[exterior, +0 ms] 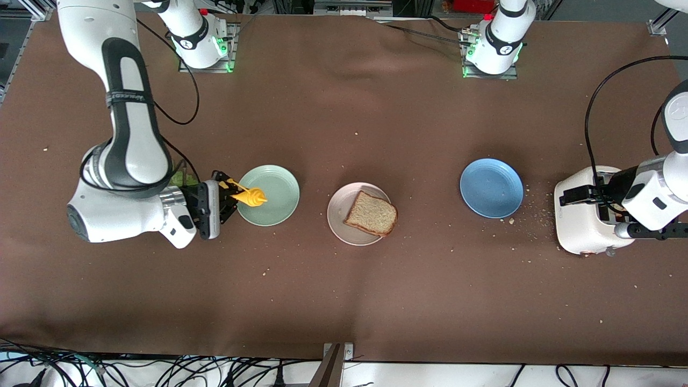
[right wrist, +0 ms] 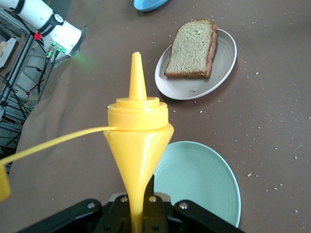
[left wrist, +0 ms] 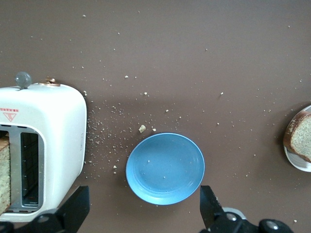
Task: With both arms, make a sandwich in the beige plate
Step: 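Set the mustard bottle down beside the lettuce and open the right gripper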
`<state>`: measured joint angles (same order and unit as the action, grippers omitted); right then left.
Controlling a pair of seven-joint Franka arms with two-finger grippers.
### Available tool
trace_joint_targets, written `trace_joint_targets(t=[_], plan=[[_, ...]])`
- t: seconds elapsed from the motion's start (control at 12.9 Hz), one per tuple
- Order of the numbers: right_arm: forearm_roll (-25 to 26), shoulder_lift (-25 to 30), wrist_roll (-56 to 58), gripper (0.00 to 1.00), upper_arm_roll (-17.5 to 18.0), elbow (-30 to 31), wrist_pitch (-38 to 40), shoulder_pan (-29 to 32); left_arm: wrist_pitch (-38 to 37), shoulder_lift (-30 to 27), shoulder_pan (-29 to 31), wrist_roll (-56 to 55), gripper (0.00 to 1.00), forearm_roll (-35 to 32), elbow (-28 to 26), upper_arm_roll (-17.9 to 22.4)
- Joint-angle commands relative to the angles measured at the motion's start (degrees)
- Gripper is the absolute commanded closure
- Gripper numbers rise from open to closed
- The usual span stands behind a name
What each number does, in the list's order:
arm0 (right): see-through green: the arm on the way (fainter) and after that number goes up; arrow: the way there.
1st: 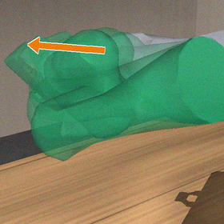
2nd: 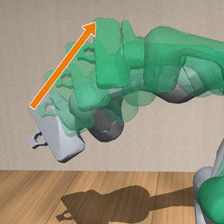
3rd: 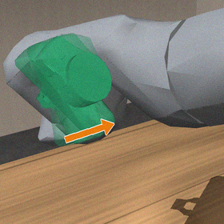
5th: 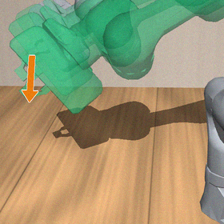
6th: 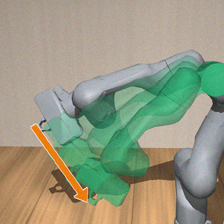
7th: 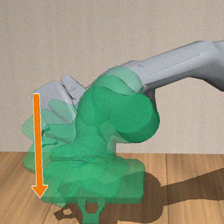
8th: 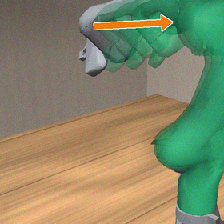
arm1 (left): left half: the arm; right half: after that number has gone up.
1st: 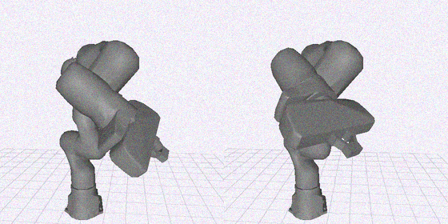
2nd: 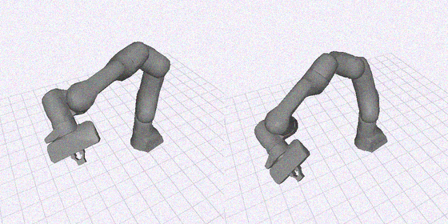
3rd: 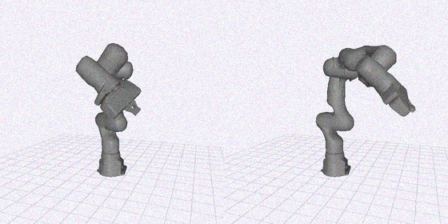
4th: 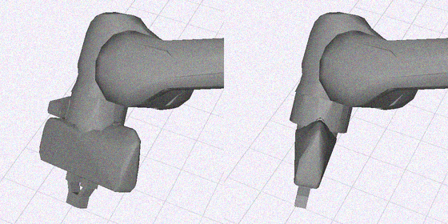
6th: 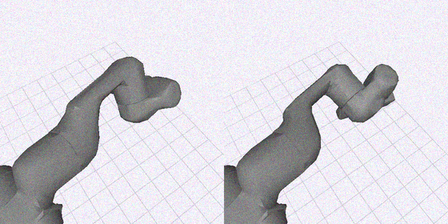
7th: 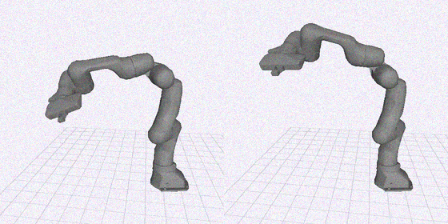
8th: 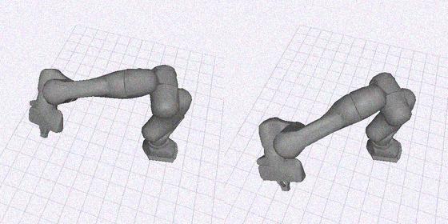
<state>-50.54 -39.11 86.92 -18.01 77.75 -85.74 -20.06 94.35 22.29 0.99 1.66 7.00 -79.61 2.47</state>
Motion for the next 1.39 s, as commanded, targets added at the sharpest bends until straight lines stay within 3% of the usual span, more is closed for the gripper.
trace_joint_targets(t=[0.0, 0.31, 0.54, 0.85, 1.32], plan=[[-5.70, -0.35, 12.18, 1.00, 1.14, 2.84, 5.91, 5.89, -1.36, 0.47, -0.37, 0.72, 0.00, -0.85, 0.25, -0.19], [-6.94, -2.54, 29.83, 1.00, 1.31, 4.69, 8.05, 10.21, -2.06, 2.31, -0.38, 0.45, 0.00, -1.64, 0.95, -0.01], [-12.64, -5.97, 40.14, 1.00, 1.31, 6.89, 10.76, 12.58, -2.06, 2.32, -0.20, 0.63, 0.00, -1.02, 0.95, -0.01], [-12.92, -11.33, 51.82, 1.00, 1.40, 6.89, 18.49, 16.36, -2.15, 2.05, -0.38, 0.72, 0.00, -1.02, 1.21, -0.10], [-14.76, -15.99, 58.44, 1.00, 1.40, 6.63, 19.65, 17.77, -4.17, 1.61, -0.38, 0.80, 0.00, -1.29, 1.30, -0.63]])
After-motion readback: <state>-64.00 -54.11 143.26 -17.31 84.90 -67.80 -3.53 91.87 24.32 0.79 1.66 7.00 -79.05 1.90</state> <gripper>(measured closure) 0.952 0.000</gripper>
